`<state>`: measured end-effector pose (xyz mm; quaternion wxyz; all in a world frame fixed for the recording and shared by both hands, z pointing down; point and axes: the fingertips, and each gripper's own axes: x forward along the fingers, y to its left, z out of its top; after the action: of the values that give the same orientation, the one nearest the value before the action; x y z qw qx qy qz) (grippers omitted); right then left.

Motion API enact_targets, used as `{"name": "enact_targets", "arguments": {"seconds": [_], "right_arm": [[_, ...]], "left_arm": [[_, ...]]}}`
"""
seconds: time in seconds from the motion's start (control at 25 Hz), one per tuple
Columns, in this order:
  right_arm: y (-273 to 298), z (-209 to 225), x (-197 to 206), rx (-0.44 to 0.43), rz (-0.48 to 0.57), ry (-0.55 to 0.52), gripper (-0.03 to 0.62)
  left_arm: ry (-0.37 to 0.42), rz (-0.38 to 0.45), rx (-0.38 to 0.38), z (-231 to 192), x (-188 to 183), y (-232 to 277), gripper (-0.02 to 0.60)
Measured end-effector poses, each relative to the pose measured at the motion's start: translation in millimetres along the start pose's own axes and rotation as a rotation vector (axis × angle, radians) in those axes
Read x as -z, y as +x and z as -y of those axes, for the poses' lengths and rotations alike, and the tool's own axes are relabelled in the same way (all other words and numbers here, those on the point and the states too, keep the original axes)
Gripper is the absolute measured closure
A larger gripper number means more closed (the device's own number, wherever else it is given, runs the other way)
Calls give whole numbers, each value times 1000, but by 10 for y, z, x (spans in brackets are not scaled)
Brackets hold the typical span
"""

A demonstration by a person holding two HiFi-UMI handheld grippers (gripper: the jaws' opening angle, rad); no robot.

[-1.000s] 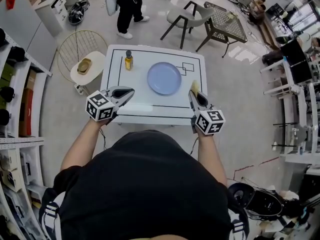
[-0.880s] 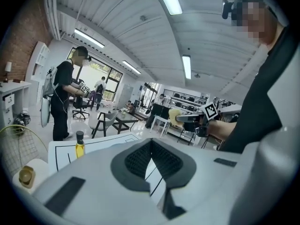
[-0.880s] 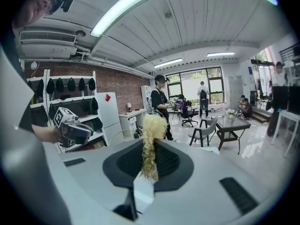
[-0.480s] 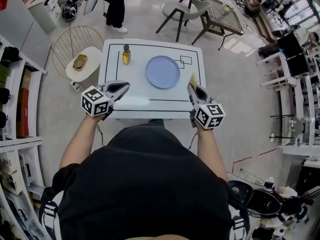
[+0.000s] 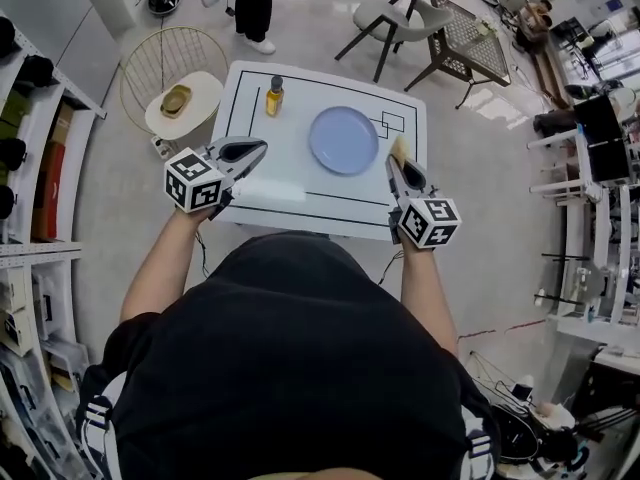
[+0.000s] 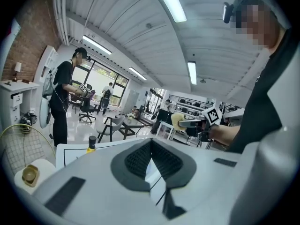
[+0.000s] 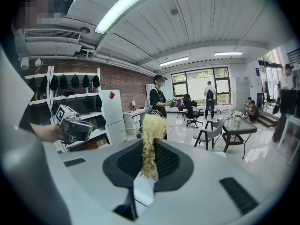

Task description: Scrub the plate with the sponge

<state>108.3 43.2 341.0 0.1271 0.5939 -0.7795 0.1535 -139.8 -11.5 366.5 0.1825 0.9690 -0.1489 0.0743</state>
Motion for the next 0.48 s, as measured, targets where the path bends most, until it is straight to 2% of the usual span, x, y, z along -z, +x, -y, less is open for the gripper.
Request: {"name": "enact_targets", "arguments": {"seconds": [0.48], "right_arm": [[395,287,224,-38,-47,29,557]], "left_arm": [[-20,-32,-60,-271,66,155,574]]}}
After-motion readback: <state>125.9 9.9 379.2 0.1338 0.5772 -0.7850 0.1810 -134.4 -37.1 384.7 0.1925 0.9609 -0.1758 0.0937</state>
